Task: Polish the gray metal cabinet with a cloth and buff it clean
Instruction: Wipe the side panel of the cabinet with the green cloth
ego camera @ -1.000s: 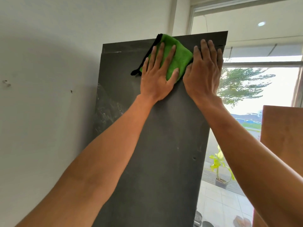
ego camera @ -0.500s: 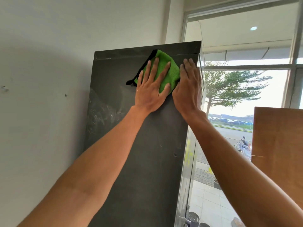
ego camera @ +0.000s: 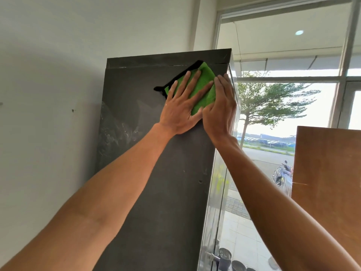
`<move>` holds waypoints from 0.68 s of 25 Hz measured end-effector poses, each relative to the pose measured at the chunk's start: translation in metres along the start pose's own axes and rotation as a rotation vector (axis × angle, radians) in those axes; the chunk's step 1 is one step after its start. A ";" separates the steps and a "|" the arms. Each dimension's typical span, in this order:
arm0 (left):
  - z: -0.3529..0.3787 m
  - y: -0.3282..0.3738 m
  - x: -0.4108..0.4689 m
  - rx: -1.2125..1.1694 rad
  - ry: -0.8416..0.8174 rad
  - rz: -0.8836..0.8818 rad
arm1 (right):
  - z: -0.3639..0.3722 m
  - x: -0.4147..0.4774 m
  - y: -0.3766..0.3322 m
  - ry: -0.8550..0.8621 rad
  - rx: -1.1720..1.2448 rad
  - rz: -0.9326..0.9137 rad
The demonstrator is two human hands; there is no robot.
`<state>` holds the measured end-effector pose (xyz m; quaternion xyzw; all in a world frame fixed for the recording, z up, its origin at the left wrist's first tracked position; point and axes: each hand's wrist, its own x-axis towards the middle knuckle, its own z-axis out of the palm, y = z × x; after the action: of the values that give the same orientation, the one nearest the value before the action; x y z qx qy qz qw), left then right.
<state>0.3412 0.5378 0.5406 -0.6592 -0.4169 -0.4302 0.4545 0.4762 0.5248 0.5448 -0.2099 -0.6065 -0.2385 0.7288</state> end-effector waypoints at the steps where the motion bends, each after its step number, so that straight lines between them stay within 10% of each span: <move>1: -0.006 -0.004 0.015 0.006 -0.013 0.008 | 0.000 0.005 -0.003 0.009 0.017 0.025; 7: -0.013 -0.023 0.054 -0.092 0.004 -0.306 | 0.008 0.018 -0.013 0.042 -0.004 0.090; 13: -0.009 -0.026 0.040 -0.033 0.018 -0.019 | 0.026 0.013 -0.014 0.165 -0.021 0.144; 17: -0.010 -0.061 0.044 -0.065 0.002 -0.131 | 0.049 0.008 -0.028 0.137 -0.248 0.103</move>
<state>0.2945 0.5497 0.5989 -0.6446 -0.4445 -0.4728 0.4042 0.4221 0.5308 0.5619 -0.3126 -0.5094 -0.2877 0.7484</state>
